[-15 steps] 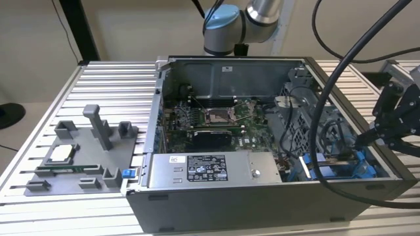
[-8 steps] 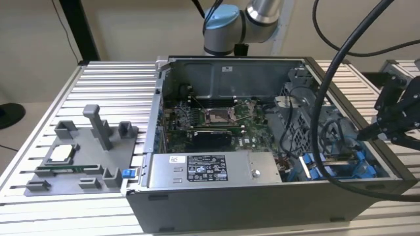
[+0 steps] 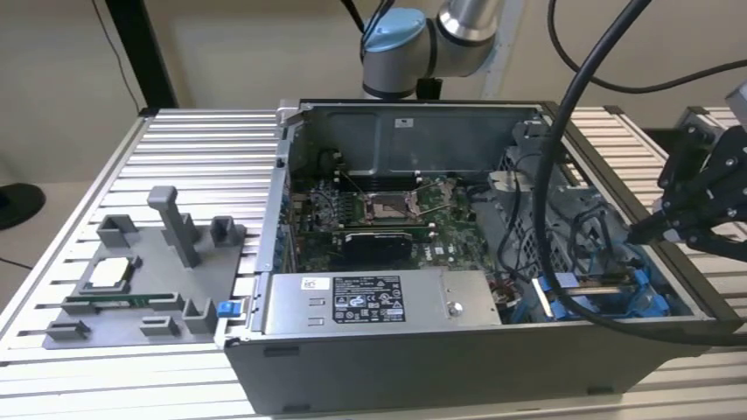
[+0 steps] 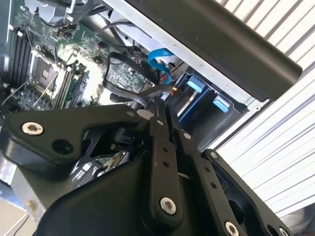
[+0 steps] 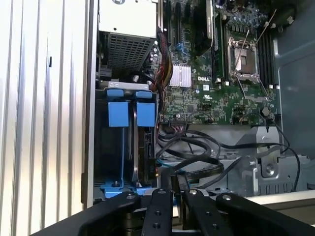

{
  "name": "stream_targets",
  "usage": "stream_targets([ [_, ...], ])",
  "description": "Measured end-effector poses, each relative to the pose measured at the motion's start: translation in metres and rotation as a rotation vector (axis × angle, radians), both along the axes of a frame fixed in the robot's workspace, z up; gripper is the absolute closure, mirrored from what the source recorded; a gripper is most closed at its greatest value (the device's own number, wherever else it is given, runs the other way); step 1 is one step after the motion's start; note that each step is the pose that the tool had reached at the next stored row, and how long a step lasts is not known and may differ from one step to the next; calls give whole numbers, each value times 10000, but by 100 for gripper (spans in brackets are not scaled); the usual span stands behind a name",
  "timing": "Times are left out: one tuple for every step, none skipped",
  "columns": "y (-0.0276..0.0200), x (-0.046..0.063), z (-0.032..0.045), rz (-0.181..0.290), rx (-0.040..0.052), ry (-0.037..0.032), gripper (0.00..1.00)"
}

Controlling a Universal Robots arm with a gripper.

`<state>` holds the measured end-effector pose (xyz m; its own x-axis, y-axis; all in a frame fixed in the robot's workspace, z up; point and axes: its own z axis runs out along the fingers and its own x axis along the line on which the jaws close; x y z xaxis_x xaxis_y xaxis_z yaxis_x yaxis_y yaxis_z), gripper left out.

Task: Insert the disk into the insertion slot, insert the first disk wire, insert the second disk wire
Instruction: 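Insert the second disk wire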

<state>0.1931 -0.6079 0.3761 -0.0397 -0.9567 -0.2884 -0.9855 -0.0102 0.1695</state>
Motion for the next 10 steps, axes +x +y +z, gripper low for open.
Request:
stream_targets([
  [4, -12, 3, -2, 0, 0, 100],
  [8, -24, 7, -3, -1, 2, 100],
  [12, -36, 10, -4, -1, 2, 100],
  [15, -47, 14, -5, -2, 4, 100],
  [18, -58, 17, -5, -2, 4, 100],
  [21, -70, 19, -6, -1, 6, 100],
  [24, -82, 23, -6, -1, 6, 100],
  [27, -94, 26, -6, -2, 8, 100],
  [29, -107, 28, -5, 0, 9, 100],
  [30, -119, 31, -6, 0, 10, 100],
])
